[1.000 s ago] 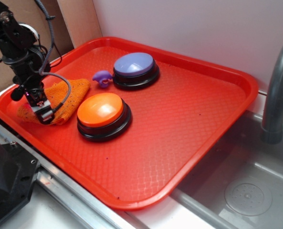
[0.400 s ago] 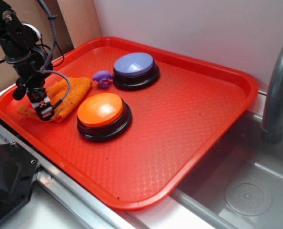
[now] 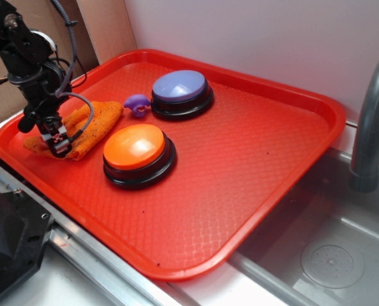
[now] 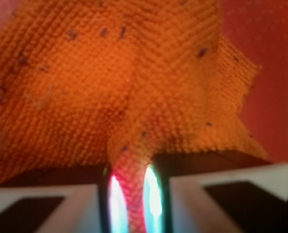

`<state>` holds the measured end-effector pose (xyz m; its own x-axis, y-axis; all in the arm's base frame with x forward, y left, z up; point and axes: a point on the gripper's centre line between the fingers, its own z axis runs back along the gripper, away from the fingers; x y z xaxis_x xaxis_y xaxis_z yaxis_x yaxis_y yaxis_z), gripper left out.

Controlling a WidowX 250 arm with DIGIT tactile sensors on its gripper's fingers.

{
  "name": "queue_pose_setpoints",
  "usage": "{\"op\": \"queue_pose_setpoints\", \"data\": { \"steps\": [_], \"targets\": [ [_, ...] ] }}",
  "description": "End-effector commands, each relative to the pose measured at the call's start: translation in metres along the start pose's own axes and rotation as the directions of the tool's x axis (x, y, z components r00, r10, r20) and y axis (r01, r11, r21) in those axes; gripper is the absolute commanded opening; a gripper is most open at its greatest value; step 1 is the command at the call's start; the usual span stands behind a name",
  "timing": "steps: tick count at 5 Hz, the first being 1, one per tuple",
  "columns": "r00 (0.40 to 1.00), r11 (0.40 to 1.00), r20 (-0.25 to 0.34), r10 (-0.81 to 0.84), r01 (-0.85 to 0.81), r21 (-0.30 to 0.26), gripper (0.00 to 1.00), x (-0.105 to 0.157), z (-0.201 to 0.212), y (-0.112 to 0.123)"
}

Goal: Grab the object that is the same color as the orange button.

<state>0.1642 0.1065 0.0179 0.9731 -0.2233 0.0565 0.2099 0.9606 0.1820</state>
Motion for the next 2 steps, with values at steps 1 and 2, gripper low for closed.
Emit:
{"op": "queue_pose_setpoints", "data": {
  "steps": [1, 2],
  "targets": [
    [0.993, 0.992, -0.008, 0.122, -0.122, 0.022, 0.0, 0.018, 0.038, 0.009],
    [0.978, 0.98, 0.082, 0.19, -0.184, -0.075, 0.0, 0.031, 0.085, -0.003]
  ]
}}
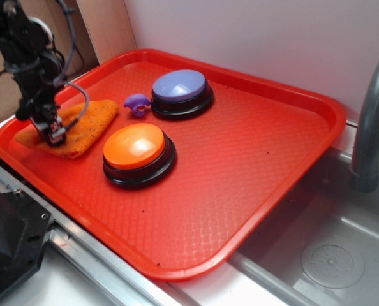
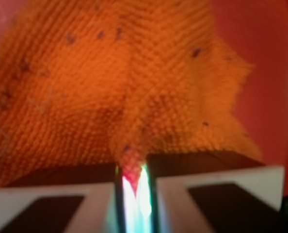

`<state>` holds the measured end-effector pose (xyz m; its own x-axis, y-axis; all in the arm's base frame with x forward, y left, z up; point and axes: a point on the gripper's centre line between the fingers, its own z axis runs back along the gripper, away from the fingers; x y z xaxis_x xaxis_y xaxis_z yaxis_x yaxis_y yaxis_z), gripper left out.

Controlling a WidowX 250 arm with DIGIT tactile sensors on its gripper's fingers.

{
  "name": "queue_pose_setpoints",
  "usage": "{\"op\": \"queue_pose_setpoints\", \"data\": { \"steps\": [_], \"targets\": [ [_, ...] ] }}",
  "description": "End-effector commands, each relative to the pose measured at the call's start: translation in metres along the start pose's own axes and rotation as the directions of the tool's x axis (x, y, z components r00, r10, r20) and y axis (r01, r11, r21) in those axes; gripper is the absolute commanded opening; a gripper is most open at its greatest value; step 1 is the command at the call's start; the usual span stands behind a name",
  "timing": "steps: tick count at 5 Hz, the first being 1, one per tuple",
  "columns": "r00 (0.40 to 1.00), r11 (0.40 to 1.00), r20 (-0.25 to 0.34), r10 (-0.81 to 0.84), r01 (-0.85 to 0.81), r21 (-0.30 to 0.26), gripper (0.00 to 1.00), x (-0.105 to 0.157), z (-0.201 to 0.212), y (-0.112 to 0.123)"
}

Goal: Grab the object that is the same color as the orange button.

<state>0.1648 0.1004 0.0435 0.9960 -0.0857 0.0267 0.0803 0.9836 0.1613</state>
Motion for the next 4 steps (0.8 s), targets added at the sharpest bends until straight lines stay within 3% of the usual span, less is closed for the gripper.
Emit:
{"op": "queue_pose_setpoints", "data": {
  "steps": [1, 2, 3, 4],
  "targets": [
    [0.971, 0.975, 0.136, 0.199, -0.182, -0.131, 0.0, 0.038, 0.114, -0.019],
    [0.958, 0.965, 0.163, 0.237, -0.213, -0.151, 0.0, 0.048, 0.164, -0.039],
    [0.948, 0.963, 0.206, 0.241, -0.206, -0.175, 0.0, 0.049, 0.189, -0.058],
    [0.962, 0.968, 0.114, 0.248, -0.24, -0.078, 0.0, 0.05, 0.171, -0.052]
  ]
}}
